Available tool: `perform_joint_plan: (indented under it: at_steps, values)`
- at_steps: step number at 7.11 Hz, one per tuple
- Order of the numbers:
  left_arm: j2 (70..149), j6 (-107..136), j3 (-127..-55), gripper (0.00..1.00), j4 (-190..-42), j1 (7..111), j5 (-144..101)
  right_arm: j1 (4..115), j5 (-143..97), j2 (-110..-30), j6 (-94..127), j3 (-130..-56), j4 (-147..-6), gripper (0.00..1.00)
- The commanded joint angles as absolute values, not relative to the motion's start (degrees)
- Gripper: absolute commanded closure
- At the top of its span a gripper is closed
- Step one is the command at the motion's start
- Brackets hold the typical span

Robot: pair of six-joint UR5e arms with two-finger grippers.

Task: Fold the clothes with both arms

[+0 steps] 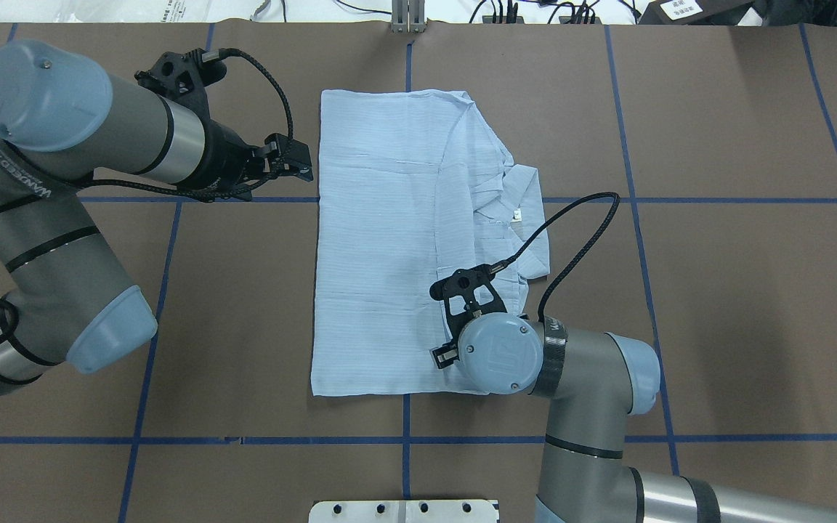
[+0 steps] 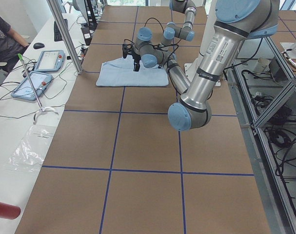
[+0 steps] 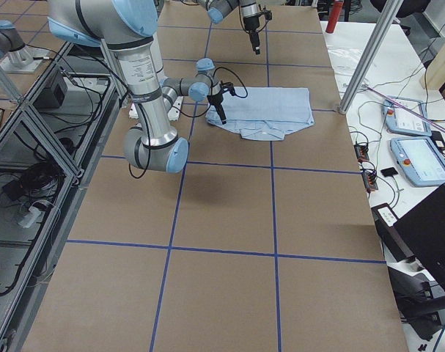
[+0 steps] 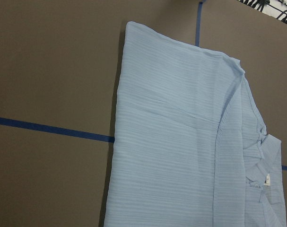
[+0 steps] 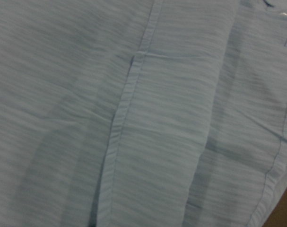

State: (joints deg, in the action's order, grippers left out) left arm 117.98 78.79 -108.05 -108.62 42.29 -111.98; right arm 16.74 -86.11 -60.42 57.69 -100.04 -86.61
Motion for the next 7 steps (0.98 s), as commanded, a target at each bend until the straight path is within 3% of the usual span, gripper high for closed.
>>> perform_joint_plan:
  at_steps: [1, 3, 6, 7]
  values:
    - [117.95, 78.84, -107.84, 0.0, -108.72, 41.49, -111.71, 19.06, -86.83, -61.69, 54.86, -100.63, -86.66, 0.0]
    - [118.3, 78.84, -107.58, 0.0, -108.72, 41.4, -111.71, 21.0, -87.19, -65.89, 52.56, -101.86, -86.57, 0.0]
    - [118.56, 80.68, -107.75, 0.0, -108.72, 40.26, -111.71, 23.72, -90.07, -82.21, 48.88, -114.57, -86.22, 0.0]
    - [118.83, 81.03, -107.84, 0.0, -108.63, 40.25, -111.62, 23.64, -89.74, -82.27, 49.04, -115.22, -86.05, 0.0]
